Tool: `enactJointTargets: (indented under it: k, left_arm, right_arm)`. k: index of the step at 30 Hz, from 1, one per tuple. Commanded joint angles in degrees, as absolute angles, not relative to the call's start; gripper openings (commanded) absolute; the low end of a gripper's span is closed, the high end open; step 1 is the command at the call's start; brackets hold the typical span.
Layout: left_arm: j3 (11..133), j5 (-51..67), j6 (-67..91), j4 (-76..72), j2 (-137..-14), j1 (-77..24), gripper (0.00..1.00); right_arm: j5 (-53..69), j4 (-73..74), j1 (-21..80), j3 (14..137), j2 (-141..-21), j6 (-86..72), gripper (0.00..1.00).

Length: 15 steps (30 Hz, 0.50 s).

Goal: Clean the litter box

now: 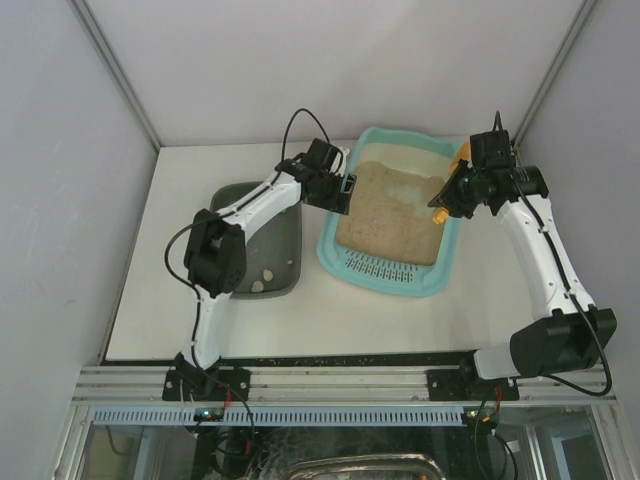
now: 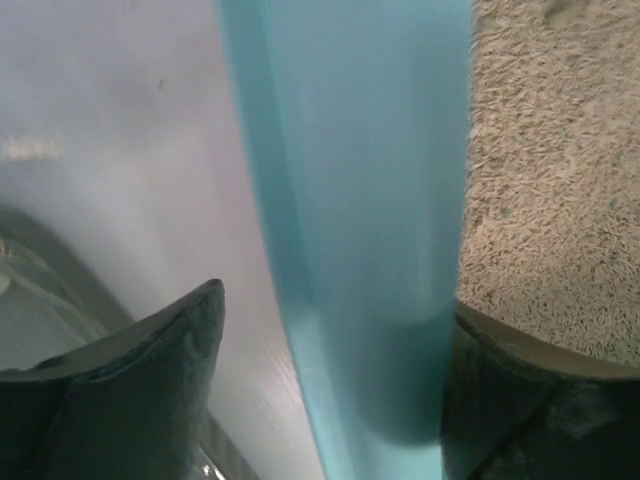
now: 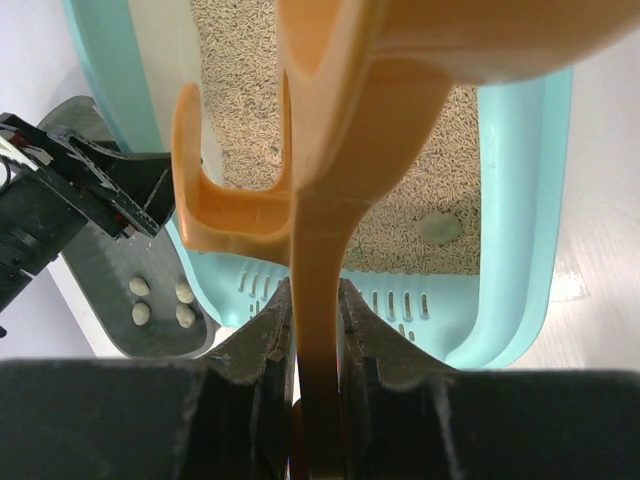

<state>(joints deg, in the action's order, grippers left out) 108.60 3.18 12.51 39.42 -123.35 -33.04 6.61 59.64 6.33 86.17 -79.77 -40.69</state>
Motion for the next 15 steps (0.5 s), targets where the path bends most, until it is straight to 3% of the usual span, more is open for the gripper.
enactJointTargets:
  k: [1,9,13,15]
  left_arm:
    - [108.38,-1.11,3.84,28.92,-123.09,-33.41,0.71]
    - [114.14,11.86,-3.74,24.53,-125.36,-34.67,0.27]
    - [120.06,26.12,-14.56,26.28,-127.49,-34.55,0.37]
    - [123.47,31.16,-17.07,26.90,-129.06,-34.29,0.38]
  right_arm:
    - [7.78,56.62,5.85,89.25,-80.18,-40.37,0.00]
    - [3.10,59.01,5.60,90.35,-80.82,-41.25,0.00]
    - [2.43,60.14,4.61,90.43,-80.85,-41.93,0.00]
    - [2.82,60.37,4.18,90.40,-80.79,-42.45,0.00]
